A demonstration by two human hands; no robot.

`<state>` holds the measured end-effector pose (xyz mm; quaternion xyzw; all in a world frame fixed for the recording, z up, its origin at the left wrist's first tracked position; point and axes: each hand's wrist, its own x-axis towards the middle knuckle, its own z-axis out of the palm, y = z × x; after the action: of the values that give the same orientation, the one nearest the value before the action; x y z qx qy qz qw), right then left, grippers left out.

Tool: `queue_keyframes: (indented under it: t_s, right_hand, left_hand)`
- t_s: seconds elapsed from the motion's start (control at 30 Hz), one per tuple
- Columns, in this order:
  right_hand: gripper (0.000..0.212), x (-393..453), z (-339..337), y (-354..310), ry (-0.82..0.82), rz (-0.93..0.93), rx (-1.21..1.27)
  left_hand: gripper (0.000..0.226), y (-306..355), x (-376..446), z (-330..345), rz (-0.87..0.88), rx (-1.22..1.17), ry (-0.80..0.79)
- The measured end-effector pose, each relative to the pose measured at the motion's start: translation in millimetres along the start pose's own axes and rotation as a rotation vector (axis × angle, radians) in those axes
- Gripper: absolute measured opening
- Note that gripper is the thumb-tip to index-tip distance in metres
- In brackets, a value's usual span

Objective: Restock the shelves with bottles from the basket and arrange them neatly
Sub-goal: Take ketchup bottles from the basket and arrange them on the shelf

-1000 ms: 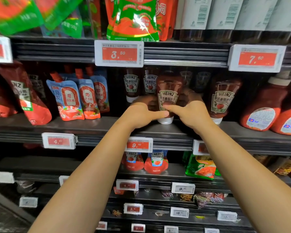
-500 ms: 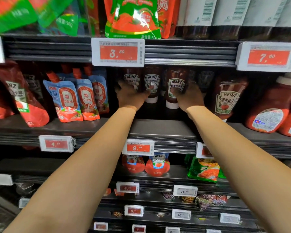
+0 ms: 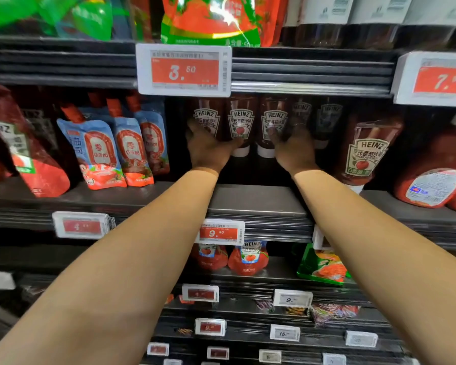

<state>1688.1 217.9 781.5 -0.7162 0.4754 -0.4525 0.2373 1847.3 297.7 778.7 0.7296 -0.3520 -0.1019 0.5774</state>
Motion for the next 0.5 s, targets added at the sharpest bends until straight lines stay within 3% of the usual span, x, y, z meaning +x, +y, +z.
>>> queue_keyframes:
  t_s: [0.23,0.4,0.5]
  right_hand:
    - [0.058,-2,1,1,-0.026,0.019,-0.022]
    - [0.047,-18,-12,-5,-0.093,0.019,-0.146]
    - [0.041,-35,-33,-15,-0.181,0.009,-0.24]
  left_hand:
    - [0.116,0,-2,-2,0.001,-0.011,0.001]
    - [0.125,12,-17,-10,-0.054,0.06,0.006]
    - [0.112,24,-31,-16,-0.064,0.175,0.063]
